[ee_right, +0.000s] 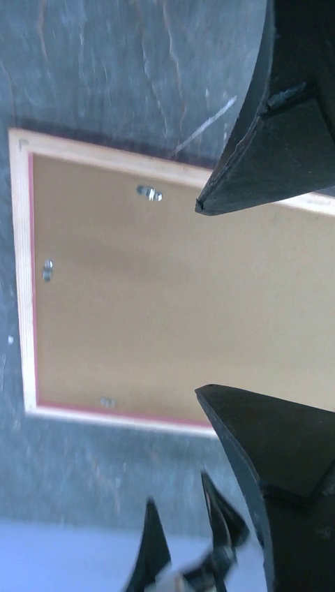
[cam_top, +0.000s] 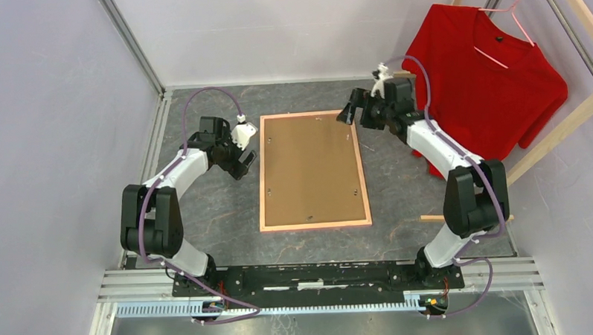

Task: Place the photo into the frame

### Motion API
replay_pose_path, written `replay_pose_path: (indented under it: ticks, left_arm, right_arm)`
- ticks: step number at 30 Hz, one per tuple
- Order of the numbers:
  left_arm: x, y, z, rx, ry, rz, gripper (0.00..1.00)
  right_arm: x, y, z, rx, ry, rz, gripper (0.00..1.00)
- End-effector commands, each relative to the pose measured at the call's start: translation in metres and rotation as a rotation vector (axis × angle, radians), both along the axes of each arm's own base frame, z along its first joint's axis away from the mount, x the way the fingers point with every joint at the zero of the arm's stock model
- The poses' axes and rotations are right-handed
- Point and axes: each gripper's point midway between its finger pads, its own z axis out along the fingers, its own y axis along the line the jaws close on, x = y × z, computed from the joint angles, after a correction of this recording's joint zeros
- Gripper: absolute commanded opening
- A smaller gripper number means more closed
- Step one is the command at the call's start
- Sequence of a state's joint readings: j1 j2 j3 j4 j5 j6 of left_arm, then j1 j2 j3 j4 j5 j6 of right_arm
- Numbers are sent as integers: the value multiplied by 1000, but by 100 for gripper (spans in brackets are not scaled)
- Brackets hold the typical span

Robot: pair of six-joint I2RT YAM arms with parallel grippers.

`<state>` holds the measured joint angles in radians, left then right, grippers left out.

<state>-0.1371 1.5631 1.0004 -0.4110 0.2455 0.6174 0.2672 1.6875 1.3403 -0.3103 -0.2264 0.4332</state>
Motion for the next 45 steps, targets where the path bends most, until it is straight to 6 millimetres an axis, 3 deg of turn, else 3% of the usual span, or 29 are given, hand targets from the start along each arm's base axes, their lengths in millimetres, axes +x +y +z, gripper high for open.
replay_pose_path:
  ticks: [1, 2, 4, 6, 7, 8, 10, 11, 13, 17, 24, 27, 31, 35, 45]
  left_arm:
    - [6, -11, 5, -52, -8, -15, 100]
    - [5, -13, 5, -65, 1, -16, 100]
    - [3, -19, 4, -94, 19, -20, 100]
    - [1, -25, 4, -126, 42, -26, 100]
    - [-1, -28, 4, -144, 56, -29, 100]
    - [-3, -31, 4, -163, 69, -34, 100]
    - [-6, -38, 4, -203, 94, -41, 100]
    - [-9, -43, 3, -228, 112, -45, 100]
    - [-12, -48, 0, -266, 144, -34, 100]
    - [-14, -54, -10, -301, 198, -24, 94]
    - [-13, -63, -25, -346, 292, -17, 77]
    - [-10, -65, -27, -351, 299, -16, 70]
    - [-8, -65, -29, -350, 306, -16, 63]
    - [-9, -66, -31, -352, 320, -20, 55]
    - [-12, -64, -41, -341, 345, -20, 48]
  right_arm:
    - [-10, 15, 6, 422, -29, 86, 98]
    - [-11, 12, 10, 421, -69, 74, 98]
    - [-9, 4, 23, 203, -160, 3, 98]
    - [-11, -1, 55, -43, -272, -62, 98]
    - [-14, 3, 63, -42, -301, -68, 98]
    - [-18, 9, 65, 31, -294, -69, 98]
    - [-26, 8, 52, 170, -210, -86, 98]
    - [-36, 18, 46, 292, -185, -20, 98]
    - [-51, 44, 53, 437, -247, 77, 86]
    - [-78, 98, 23, 148, -243, 161, 83]
    - [-125, 184, -17, 100, -238, 414, 80]
    - [-135, 208, -34, 137, -207, 503, 72]
    - [-142, 230, -57, 170, -179, 573, 59]
    - [-144, 247, -75, 170, -146, 617, 40]
    - [-155, 268, -105, 151, -81, 659, 39]
